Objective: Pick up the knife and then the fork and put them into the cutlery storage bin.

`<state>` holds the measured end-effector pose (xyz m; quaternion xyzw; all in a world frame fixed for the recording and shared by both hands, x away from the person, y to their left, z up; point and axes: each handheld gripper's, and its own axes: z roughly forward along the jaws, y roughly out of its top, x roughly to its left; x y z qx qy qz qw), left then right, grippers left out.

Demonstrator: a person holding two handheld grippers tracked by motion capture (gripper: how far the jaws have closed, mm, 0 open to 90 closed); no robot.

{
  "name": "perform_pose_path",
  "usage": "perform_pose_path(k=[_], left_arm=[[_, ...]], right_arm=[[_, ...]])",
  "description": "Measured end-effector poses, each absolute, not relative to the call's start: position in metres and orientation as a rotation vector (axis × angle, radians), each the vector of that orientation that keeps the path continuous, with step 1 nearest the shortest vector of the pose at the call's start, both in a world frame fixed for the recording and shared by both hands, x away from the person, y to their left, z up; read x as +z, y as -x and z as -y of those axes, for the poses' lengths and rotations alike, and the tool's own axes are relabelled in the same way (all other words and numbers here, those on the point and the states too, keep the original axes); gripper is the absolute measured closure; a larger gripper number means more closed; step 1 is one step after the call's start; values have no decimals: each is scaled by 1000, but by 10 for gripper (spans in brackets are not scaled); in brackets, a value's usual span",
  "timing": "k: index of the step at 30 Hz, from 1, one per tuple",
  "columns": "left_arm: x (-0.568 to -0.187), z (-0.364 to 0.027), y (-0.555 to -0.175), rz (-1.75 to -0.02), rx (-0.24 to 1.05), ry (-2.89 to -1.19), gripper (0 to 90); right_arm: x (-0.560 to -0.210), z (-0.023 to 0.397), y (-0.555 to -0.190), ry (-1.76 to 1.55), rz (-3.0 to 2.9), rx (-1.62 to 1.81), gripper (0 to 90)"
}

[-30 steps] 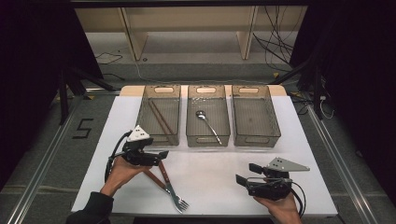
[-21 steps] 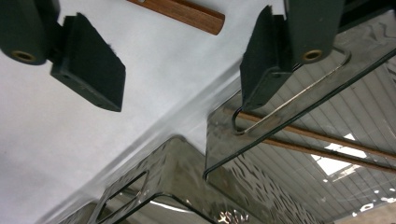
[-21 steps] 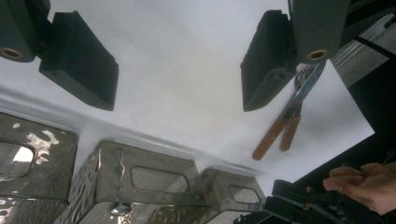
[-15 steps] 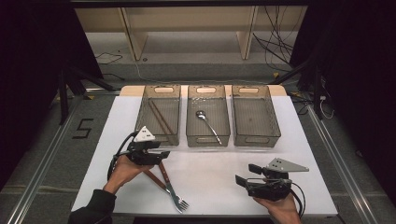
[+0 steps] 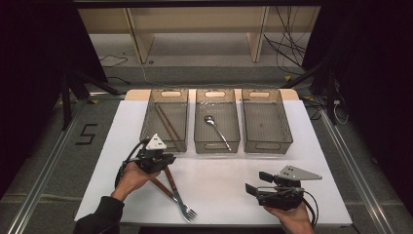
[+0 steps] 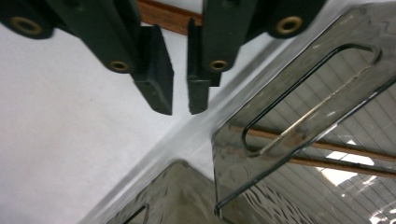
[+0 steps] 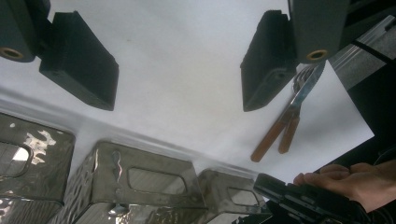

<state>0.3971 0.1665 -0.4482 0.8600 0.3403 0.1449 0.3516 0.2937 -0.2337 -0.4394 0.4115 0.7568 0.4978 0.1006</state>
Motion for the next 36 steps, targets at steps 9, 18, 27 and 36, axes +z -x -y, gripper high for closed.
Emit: perform_pose_path(k=[9, 18, 27, 36], left_arm=[[-460, -166, -406, -908, 317, -2283, 888], [-467, -165, -411, -912, 296, -2330, 889], [-476, -164, -411, -900, 246, -2408, 889], [-475, -173, -403, -930, 236, -2442, 889]], right_arm=[[-440, 235, -295, -1217, -2236, 1471, 283], [-440, 235, -295, -1210, -2245, 1466, 284], [-440, 232, -295, -1200, -2254, 1457, 285], [-439, 232, -295, -1197, -2257, 1452, 286]])
